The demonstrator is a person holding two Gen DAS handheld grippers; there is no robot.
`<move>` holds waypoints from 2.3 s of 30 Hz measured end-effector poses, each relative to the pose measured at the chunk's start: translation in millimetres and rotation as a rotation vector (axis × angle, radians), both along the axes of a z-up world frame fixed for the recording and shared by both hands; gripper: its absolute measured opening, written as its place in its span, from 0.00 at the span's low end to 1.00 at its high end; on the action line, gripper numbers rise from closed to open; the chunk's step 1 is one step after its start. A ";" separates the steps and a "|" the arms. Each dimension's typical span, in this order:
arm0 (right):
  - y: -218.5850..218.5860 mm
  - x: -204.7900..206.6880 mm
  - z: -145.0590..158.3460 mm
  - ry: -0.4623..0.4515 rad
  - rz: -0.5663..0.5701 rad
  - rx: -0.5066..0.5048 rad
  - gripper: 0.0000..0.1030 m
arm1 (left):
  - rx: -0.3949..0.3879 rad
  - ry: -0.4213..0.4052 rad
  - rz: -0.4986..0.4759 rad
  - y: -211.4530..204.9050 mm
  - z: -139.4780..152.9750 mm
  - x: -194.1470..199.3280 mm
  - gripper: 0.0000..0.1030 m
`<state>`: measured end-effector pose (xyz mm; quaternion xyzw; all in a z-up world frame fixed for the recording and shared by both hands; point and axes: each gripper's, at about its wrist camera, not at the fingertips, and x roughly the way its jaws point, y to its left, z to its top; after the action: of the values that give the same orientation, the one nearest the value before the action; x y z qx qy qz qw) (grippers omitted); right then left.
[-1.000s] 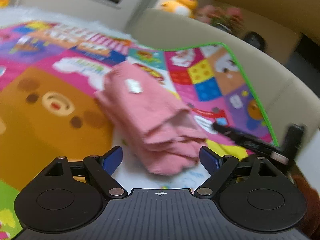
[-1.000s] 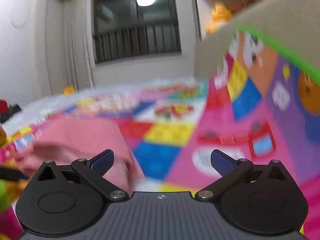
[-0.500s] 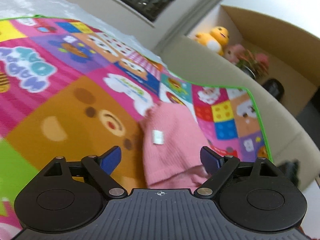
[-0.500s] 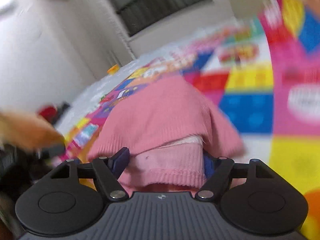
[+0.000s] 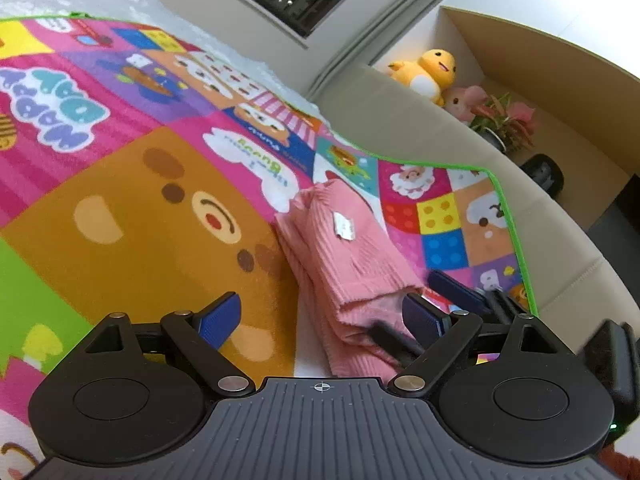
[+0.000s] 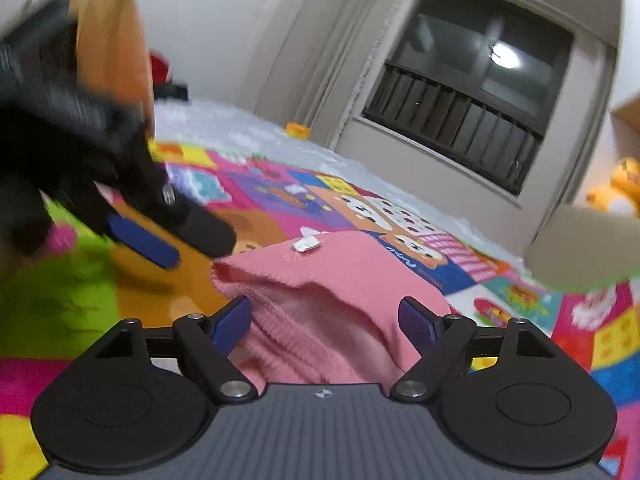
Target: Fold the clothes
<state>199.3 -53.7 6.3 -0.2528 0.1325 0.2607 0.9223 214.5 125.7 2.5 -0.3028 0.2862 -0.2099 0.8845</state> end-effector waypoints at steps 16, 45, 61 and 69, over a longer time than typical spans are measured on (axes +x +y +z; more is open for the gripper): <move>-10.7 -6.8 -13.9 -0.021 0.102 -0.273 0.24 | -0.100 -0.005 -0.078 -15.9 10.1 16.0 0.90; -153.8 42.6 14.6 0.316 -0.244 0.434 0.67 | 0.027 0.148 -0.105 -60.6 -15.8 50.3 0.30; -83.3 3.8 -1.3 0.361 -0.083 0.306 0.50 | 0.085 0.081 -0.049 -37.9 3.6 83.4 0.55; -96.8 -20.7 6.3 0.192 -0.141 0.270 0.66 | -0.164 0.035 -0.187 -27.0 15.1 76.6 0.70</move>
<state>178.6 -150.5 12.5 -0.0909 0.2011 0.2336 0.9469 291.2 98.7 17.6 -0.3499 0.3104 -0.3092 0.8280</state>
